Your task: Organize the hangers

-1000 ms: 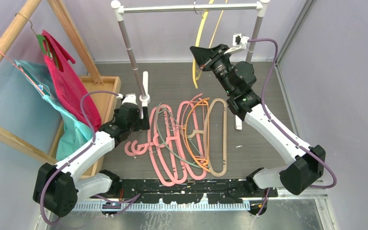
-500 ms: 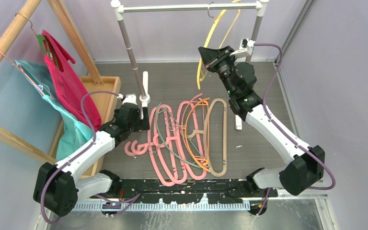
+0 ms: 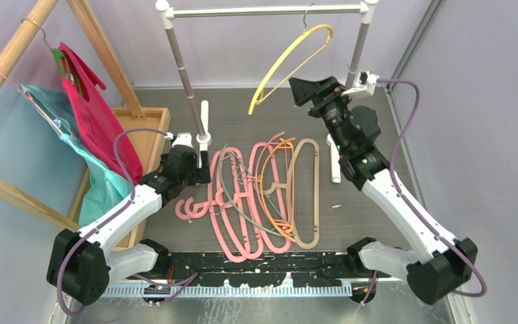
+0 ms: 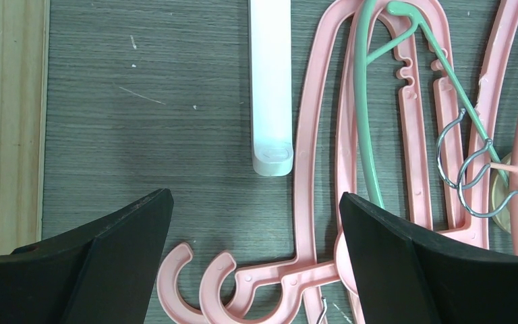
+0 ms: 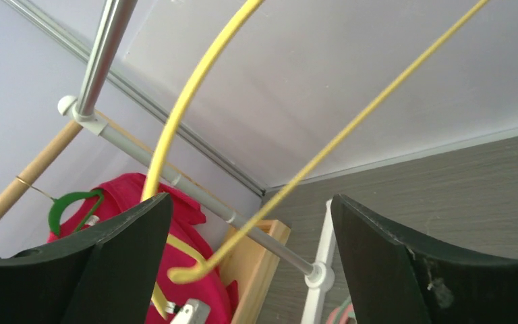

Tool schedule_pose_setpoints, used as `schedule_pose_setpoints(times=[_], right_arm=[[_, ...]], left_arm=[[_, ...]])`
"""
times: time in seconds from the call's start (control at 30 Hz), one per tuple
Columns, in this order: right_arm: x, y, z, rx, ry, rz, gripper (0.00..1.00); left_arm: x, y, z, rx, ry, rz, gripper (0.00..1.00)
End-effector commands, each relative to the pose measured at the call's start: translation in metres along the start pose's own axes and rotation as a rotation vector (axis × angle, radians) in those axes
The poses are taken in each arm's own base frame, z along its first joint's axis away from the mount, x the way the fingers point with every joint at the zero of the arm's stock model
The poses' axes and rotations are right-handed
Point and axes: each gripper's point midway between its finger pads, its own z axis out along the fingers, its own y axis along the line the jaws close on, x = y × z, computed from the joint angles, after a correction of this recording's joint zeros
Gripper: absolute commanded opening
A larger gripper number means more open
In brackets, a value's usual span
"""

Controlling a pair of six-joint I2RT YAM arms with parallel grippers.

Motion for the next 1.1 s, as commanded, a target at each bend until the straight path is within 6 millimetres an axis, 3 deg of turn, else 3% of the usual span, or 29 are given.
schedule_pose_setpoints(times=[0.0, 0.13, 0.2, 0.3, 0.43, 0.53, 0.67, 0.77, 0.93, 1.07], right_arm=[[-0.019, -0.007, -0.039, 0.034, -0.054, -0.078, 0.94], [0.003, -0.044, -0.072, 0.141, 0.018, -0.159, 0.95], [0.027, -0.071, -0.086, 0.22, 0.11, -0.225, 0.95], [0.086, -0.108, -0.11, 0.292, 0.314, -0.294, 0.92], [0.18, -0.131, -0.159, 0.282, 0.575, -0.371, 0.85], [0.241, -0.124, -0.2, 0.211, 0.758, -0.473, 0.83], [0.296, -0.118, -0.238, 0.13, 0.945, -0.561, 0.8], [0.317, -0.117, -0.249, 0.126, 0.997, -0.611, 0.8], [0.321, -0.123, -0.242, 0.161, 0.967, -0.669, 0.8], [0.32, -0.135, -0.238, 0.203, 0.946, -0.721, 0.66]], left_arm=[[-0.008, -0.004, 0.001, 0.007, -0.027, -0.016, 0.98], [-0.004, -0.004, 0.006, 0.0, -0.014, -0.01, 0.98], [-0.002, -0.004, 0.009, 0.001, -0.006, -0.009, 0.98], [0.001, -0.007, 0.013, 0.003, 0.007, -0.01, 0.98], [0.001, -0.011, 0.018, 0.012, 0.02, -0.021, 0.98], [0.002, -0.013, 0.021, 0.014, 0.026, -0.023, 0.98], [0.002, -0.014, 0.024, 0.01, 0.036, -0.024, 0.98], [0.003, -0.016, 0.026, 0.01, 0.042, -0.028, 0.98], [0.006, -0.016, 0.025, 0.015, 0.05, -0.027, 0.98], [0.008, -0.013, 0.024, 0.009, 0.047, -0.024, 0.98]])
